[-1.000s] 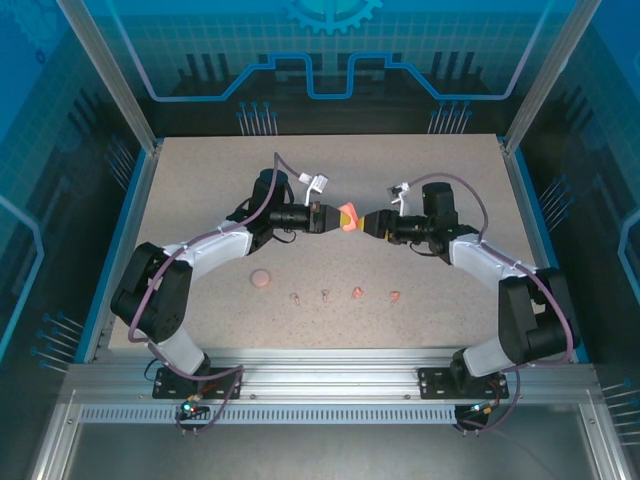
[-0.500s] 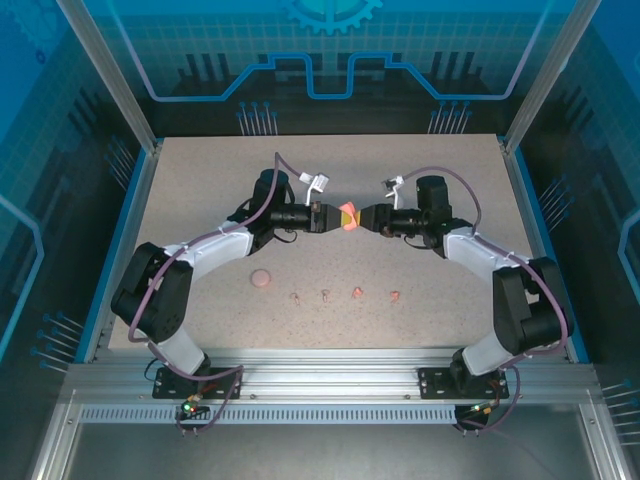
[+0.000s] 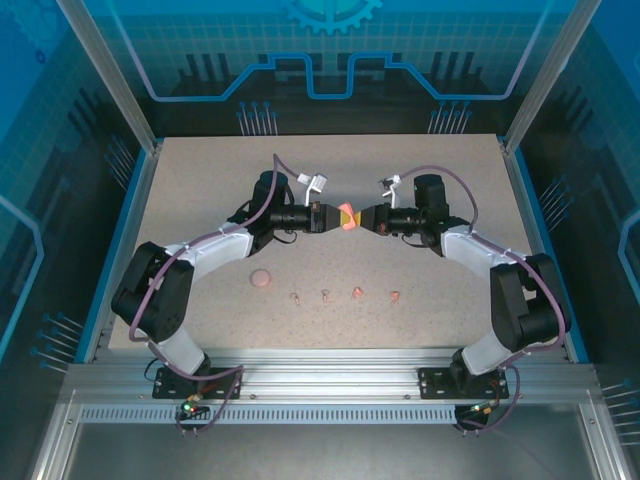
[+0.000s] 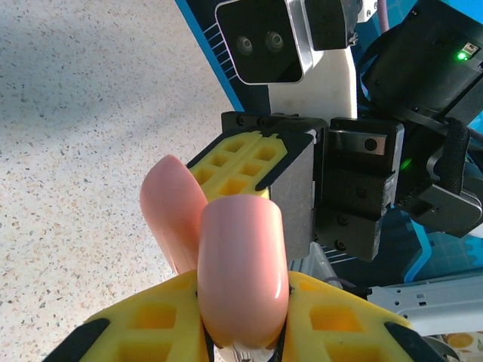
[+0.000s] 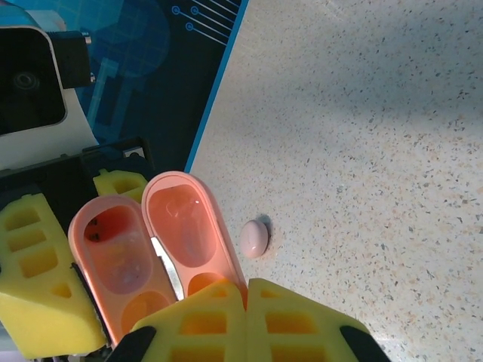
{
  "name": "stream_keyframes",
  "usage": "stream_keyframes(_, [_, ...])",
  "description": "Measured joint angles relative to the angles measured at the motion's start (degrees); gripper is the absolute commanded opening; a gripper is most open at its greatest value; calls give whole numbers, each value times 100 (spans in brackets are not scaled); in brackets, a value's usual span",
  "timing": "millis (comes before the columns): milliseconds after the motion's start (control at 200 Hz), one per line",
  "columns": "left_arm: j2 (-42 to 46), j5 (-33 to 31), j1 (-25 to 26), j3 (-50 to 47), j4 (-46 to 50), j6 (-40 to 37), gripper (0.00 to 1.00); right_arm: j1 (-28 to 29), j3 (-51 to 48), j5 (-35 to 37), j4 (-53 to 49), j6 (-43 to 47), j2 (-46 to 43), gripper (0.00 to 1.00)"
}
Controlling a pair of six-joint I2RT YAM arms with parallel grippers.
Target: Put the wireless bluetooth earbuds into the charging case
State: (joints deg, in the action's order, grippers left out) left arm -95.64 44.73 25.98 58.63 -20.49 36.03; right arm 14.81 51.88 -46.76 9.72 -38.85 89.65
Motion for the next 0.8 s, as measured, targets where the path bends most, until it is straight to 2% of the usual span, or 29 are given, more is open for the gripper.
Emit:
stream_keyframes(30, [2,-20,2,-4,7,-22,54,2,9,24,-44,33,0,0])
stream_keyframes(60, [2,-44,7,-11,15,-24,64,7,44,66,-140,70,0,0])
stream_keyframes(135, [9,-57,11,-20,76,-59,76,9,175,306,-452,208,0,0])
stream_keyframes(215, [31,-52,-55,-15,251,-190,82,2,404,570,-955,520,0,0])
stream_keyframes(385, [66,15,-514,564,1449,-811,84,-2,1054,1250,-2157,1572,7,0])
stream_keyframes(575, [-216,350,-828,2168,3355,-2133,83,-24,1445,1550,-3032,2610,68,0])
stream_keyframes(800, [-1311,848,-835,3838,5617,-3571,72,-24,1738,1506,-3672,3528,243,0])
